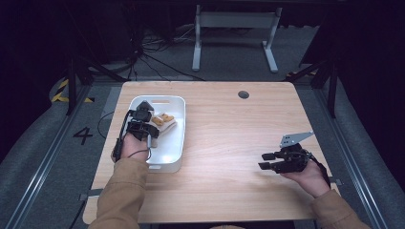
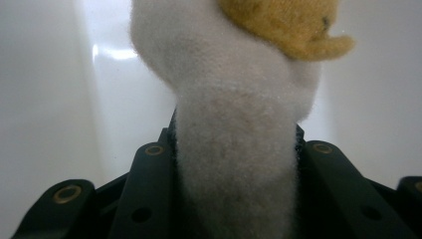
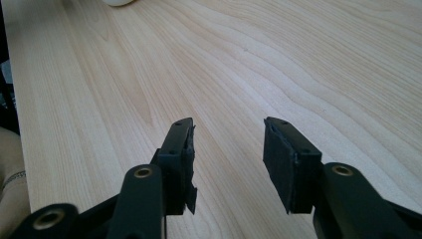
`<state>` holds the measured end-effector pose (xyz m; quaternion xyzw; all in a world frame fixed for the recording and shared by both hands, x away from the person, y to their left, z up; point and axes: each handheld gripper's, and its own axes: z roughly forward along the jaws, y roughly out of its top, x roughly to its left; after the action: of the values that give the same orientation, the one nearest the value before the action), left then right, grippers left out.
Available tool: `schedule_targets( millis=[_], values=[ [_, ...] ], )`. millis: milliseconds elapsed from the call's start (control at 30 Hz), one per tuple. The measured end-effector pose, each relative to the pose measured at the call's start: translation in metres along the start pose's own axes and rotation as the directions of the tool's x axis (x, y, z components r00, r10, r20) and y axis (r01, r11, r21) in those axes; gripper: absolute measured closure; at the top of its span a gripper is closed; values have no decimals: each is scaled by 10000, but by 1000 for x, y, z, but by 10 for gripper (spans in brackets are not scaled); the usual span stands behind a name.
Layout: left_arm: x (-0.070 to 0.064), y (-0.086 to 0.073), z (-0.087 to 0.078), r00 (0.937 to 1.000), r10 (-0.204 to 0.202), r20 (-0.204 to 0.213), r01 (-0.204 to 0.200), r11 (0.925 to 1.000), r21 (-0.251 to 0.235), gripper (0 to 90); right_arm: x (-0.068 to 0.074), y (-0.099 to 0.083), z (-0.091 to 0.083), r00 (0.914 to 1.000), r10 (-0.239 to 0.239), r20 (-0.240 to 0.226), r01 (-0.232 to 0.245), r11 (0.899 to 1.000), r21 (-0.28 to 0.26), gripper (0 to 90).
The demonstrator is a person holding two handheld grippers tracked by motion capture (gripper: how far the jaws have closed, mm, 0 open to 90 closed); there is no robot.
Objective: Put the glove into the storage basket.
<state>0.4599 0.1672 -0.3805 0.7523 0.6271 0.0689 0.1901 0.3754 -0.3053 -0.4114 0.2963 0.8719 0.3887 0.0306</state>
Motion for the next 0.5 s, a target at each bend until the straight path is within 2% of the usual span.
schedule_targets(
  millis=[233, 500],
  values=[
    [7, 0, 8, 9988, -458, -142, 460, 9988, 143, 632, 0, -2, 0, 10000, 93, 1, -93, 9999, 55, 556],
    [5, 0, 18, 9992, -398, 10, 397, 9967, 706, 621, 0, -2, 1, 10000, 77, -3, -77, 10000, 48, 554]
  ],
)
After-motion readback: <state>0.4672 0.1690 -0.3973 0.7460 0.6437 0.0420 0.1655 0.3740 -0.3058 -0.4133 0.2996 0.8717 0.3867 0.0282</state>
